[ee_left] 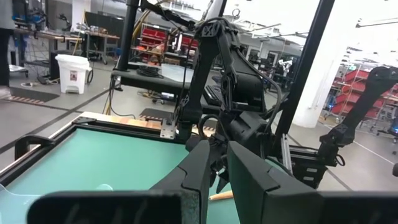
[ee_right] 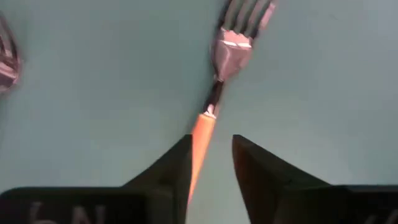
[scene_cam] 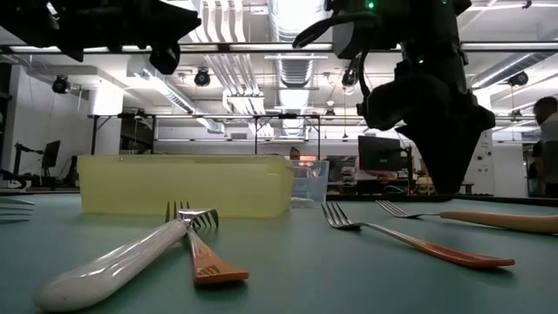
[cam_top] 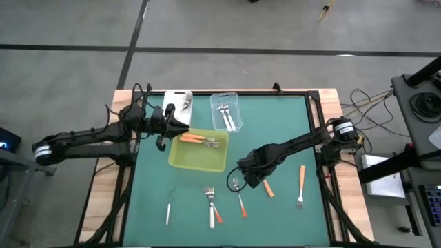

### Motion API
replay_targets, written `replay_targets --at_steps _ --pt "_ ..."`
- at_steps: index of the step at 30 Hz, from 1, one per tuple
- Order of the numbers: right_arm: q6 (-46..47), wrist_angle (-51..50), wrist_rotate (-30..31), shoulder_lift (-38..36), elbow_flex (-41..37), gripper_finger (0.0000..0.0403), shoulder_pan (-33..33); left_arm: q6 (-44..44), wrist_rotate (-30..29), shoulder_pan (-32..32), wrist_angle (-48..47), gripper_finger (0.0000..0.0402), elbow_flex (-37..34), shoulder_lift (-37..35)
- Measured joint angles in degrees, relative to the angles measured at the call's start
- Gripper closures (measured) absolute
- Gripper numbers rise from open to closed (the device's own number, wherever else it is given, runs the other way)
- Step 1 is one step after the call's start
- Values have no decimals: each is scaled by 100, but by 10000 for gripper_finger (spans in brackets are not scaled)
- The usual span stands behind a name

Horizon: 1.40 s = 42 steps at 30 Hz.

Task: Sort silverware by color (type)
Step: Put the yellow fork into the yellow bin

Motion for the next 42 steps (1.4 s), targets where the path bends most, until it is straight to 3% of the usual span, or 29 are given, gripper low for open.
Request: replay_targets --at_steps 6,12,17,26,31,42 --pt "-6 383 12 122 -45 233 0 0 0 -1 -7 362 -3 -3" --pt "3 378 52 493 -81 216 -2 0 0 -2 -7 362 -4 13" --pt "-159 420 35 712 -62 247 -2 2 0 -2 6 362 -4 28" --pt "-325 566 251 691 -77 374 11 -1 -133 -2 2 362 -4 59" --pt "-380 551 639 446 -101 378 13 -66 -132 -1 1 362 -4 107" --pt "-495 418 2637 -1105 -168 378 -32 -109 -143 0 484 361 -4 460"
